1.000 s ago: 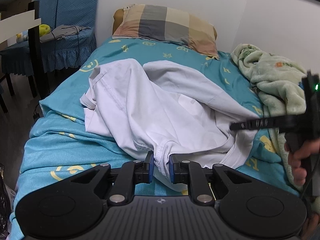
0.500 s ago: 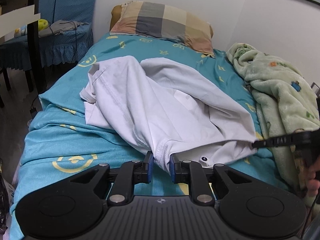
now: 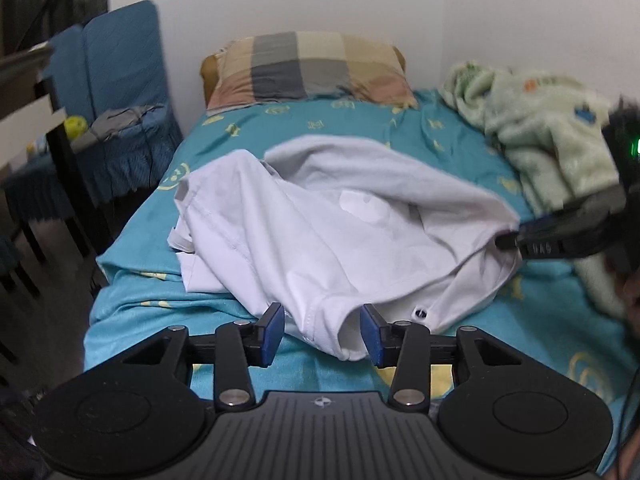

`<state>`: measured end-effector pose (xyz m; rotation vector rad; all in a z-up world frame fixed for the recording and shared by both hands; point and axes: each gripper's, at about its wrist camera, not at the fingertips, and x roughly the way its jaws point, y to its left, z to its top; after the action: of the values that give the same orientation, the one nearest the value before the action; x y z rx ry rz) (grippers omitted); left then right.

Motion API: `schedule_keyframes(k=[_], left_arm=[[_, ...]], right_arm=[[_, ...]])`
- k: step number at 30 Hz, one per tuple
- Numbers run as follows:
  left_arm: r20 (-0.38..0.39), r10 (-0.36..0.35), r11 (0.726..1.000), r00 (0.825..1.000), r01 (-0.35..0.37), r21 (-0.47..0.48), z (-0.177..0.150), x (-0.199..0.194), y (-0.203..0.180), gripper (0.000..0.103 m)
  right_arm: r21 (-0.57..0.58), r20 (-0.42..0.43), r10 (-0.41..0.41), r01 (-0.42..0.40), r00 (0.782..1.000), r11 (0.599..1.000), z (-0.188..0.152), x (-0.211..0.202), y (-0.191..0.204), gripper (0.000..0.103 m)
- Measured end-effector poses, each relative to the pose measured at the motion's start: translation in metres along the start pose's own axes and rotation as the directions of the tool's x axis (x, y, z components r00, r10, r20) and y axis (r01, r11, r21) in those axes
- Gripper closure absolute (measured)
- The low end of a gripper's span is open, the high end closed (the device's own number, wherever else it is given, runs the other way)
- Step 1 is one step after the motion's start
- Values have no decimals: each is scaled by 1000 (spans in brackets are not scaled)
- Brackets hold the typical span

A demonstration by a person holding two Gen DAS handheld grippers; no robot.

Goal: Fold clothes

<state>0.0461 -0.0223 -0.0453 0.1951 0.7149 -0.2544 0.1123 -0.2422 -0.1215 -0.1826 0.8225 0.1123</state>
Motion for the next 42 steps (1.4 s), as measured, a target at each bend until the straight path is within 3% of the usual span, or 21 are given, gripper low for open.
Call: schedule_keyframes(k=[4,8,10,11,13,16,19,23,28,35,42], left_arm=[[-46,57,997,997,-54,60,-4,15,-7,58],[-74,80,997,994,-80,7,-4,28,2,59],[-92,69,996,993,-73,-47,-3,33,9,76],[-101,57,994,993,-65,-83,-2,36,13,93],[-64,42,986,997,-52,-159,1,32,22,94],[66,53,966,996,-34,-255,10,6,34,95],[207,87,951,975,-20,-308,24,-28,43,98],[377,133,944,916,-2,-329,53,-81,56,99],[524,155,937,837,44,-348,117,-160,77,99],[702,173,964,691,29,-266,203,-299,82,99],[804,173,974,569,20,-224,234,-428,66,99]], right_arm=[[-51,-33,-16,14,999,999,-3,9,7,78],[-46,-80,-69,65,994,997,-9,19,3,79],[-9,-96,-71,70,993,997,-12,22,-3,81],[10,-98,-66,67,993,998,-12,22,-5,85],[50,-67,-74,77,995,996,-8,17,-7,92],[127,40,-113,107,993,986,2,-1,-9,96],[239,196,-89,40,977,970,18,-37,-13,96],[319,400,-105,-31,911,947,42,-99,-19,96],[318,552,-87,-113,830,941,87,-185,-26,97],[264,744,-88,-170,662,949,140,-328,-27,97],[207,863,-95,-175,497,963,152,-475,-27,97]])
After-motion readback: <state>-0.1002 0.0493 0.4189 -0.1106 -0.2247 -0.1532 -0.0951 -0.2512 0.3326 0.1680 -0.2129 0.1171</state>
